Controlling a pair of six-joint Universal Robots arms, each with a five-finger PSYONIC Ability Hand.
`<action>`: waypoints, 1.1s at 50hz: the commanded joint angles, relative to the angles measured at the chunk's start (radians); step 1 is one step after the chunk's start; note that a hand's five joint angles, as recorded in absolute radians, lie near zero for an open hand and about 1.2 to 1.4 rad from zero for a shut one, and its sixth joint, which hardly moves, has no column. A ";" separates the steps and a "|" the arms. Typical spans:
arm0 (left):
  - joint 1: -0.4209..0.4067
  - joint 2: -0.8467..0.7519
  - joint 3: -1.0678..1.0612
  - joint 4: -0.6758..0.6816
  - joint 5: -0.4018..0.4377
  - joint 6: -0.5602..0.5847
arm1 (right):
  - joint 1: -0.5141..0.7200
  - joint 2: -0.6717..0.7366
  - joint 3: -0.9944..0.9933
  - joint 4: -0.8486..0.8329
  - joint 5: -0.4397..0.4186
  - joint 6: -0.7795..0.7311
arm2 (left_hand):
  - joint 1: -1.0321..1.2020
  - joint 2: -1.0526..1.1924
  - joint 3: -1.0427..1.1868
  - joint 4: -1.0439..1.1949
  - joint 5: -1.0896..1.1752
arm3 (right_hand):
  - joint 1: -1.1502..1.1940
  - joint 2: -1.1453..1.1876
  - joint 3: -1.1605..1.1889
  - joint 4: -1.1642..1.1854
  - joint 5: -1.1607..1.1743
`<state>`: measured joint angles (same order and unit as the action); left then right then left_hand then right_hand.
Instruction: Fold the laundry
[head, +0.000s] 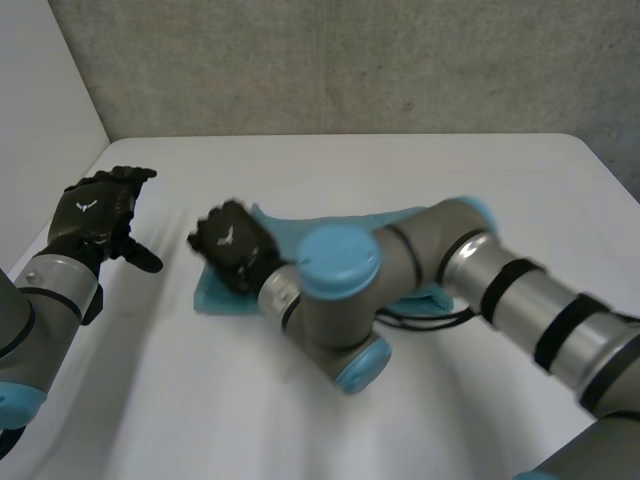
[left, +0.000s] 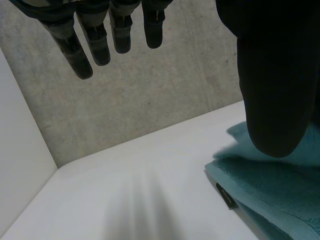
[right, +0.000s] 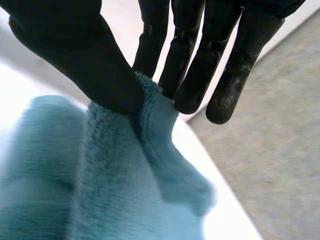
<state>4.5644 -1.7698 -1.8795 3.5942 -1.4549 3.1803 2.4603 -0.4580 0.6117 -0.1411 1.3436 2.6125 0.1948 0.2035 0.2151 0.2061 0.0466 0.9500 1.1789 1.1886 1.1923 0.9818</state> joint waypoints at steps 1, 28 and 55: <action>-0.002 0.001 -0.001 -0.002 0.001 0.001 | 0.009 0.021 -0.001 0.021 0.071 -0.008 | -0.020 -0.029 -0.041 -0.032 -0.047 | -0.633 -0.862 -0.871 -0.875 -0.839; -0.070 0.000 -0.006 -0.002 0.001 0.003 | -0.500 -0.538 0.763 0.140 0.077 0.319 | -0.020 -0.029 -0.041 -0.032 -0.047 | -0.407 -0.636 -0.646 -0.650 -0.614; -0.088 -0.004 -0.009 -0.003 -0.001 0.003 | -0.638 -0.513 0.951 -0.127 0.043 0.420 | -0.020 -0.029 -0.041 -0.032 -0.047 | 0.446 0.217 0.208 0.204 0.240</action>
<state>4.4797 -1.7775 -1.8878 3.5922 -1.4542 3.1824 1.8678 -0.9517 1.5571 -0.2959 1.3590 3.0504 0.1948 0.2034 0.2151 0.2061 0.0465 0.9609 1.1783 1.1755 1.1847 0.9531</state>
